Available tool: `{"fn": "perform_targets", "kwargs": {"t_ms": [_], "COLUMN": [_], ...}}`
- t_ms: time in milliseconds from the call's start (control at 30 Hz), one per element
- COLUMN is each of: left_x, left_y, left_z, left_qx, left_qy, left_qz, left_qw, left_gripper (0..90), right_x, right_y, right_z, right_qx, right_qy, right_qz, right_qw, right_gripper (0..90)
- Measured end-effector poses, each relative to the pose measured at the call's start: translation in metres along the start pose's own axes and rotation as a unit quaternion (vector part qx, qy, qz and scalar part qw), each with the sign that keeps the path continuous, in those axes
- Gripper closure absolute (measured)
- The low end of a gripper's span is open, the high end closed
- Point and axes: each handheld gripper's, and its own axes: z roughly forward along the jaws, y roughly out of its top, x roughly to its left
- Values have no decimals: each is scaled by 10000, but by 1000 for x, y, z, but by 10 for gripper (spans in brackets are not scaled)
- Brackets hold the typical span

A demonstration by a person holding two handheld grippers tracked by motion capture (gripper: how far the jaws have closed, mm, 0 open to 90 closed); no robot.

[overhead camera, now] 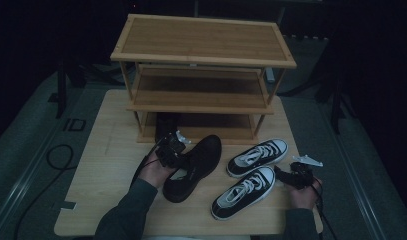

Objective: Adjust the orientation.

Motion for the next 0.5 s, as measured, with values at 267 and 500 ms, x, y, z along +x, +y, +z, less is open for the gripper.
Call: {"fn": "perform_targets", "kwargs": {"t_ms": [267,500], "left_x": [8,23], "left_y": [1,9], "left_z": [-2,2], "left_qx": [-295,-431], "left_qy": [-95,23], "left_qz": [-338,-563], "left_qw": [9989,9975], "left_gripper": [879,877], "right_x": [0,0], "right_y": [0,0], "right_z": [0,0], "right_qx": [1,-2], "right_qy": [0,-1], "right_qz": [-1,6], "right_qw": [10000,10000], "right_gripper": [202,201]}}
